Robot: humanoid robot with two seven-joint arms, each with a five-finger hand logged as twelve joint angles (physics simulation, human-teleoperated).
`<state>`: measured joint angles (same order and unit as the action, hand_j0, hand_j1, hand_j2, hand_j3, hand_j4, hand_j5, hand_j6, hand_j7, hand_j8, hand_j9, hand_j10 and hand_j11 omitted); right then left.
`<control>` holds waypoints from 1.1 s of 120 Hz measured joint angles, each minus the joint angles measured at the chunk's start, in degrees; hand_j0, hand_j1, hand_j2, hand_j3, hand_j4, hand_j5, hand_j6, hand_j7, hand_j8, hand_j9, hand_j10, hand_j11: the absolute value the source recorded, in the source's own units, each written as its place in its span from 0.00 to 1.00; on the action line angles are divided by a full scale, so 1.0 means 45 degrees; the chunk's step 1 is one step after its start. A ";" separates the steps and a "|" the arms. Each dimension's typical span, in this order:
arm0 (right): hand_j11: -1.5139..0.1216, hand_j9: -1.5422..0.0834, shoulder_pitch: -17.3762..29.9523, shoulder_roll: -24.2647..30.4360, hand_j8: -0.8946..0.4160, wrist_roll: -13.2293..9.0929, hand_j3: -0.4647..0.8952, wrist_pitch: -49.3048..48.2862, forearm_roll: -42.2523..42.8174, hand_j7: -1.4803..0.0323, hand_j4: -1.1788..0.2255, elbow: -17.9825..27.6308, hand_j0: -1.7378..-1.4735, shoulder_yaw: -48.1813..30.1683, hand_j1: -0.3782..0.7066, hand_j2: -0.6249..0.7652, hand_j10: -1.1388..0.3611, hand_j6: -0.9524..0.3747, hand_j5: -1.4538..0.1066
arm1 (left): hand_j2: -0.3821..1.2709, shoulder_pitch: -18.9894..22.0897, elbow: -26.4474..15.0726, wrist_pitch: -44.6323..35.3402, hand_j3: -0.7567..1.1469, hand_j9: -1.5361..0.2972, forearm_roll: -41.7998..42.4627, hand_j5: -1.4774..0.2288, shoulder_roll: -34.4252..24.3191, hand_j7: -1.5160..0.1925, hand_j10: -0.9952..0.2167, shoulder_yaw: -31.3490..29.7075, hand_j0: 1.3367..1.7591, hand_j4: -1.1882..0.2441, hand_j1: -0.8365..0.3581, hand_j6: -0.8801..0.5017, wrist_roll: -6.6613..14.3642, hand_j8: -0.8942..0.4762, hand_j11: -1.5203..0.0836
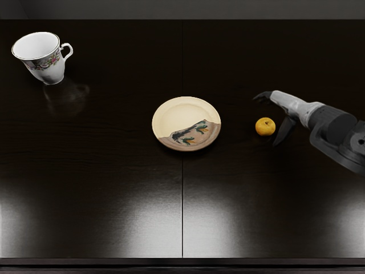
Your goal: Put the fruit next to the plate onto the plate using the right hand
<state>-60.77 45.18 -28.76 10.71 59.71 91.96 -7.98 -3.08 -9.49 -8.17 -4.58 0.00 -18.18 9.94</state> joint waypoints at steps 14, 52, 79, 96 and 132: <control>0.76 0.78 0.0051 -0.0162 0.52 -0.0076 0.34 0.0539 -0.0004 0.80 0.69 -0.0165 0.30 -0.0001 0.25 0.42 0.62 0.56 0.76 | 0.23 0.0000 0.0000 0.0000 0.40 0.84 0.0000 0.87 0.0000 0.89 0.82 0.0000 0.76 0.83 0.99 0.64 0.0002 0.65 0.95; 0.75 0.77 0.0221 -0.0949 0.51 -0.0098 0.34 0.1587 0.0053 0.79 0.68 -0.0739 0.30 0.0358 0.27 0.42 0.61 0.55 0.75 | 0.23 0.0007 0.0000 0.0000 0.40 0.84 0.0000 0.87 0.0000 0.89 0.82 0.0000 0.76 0.83 0.99 0.64 0.0000 0.65 0.95; 0.73 0.75 0.0443 -0.1502 0.49 -0.0055 0.34 0.2006 0.0383 0.77 0.66 -0.1287 0.30 0.0557 0.30 0.42 0.59 0.53 0.73 | 0.23 0.0000 0.0000 0.0000 0.40 0.84 0.0000 0.87 0.0000 0.89 0.82 0.0000 0.76 0.83 0.99 0.64 0.0000 0.65 0.95; 0.72 0.74 0.0513 -0.1659 0.48 -0.0098 0.34 0.2102 0.0517 0.75 0.65 -0.1551 0.30 0.0607 0.32 0.41 0.58 0.51 0.71 | 0.23 0.0009 0.0000 0.0000 0.40 0.84 0.0000 0.87 0.0000 0.89 0.82 0.0000 0.76 0.83 0.99 0.64 0.0003 0.65 0.95; 0.70 0.72 0.0596 -0.1890 0.46 -0.0094 0.34 0.2132 0.0575 0.73 0.63 -0.2327 0.30 0.0633 0.34 0.41 0.56 0.50 0.69 | 0.23 0.0000 0.0000 0.0000 0.40 0.84 0.0000 0.87 0.0000 0.89 0.82 0.0000 0.76 0.83 0.99 0.64 0.0000 0.65 0.95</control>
<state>-58.09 36.68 -29.18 20.30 62.29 81.49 -5.13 -3.08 -9.49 -8.17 -4.58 0.00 -18.18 9.93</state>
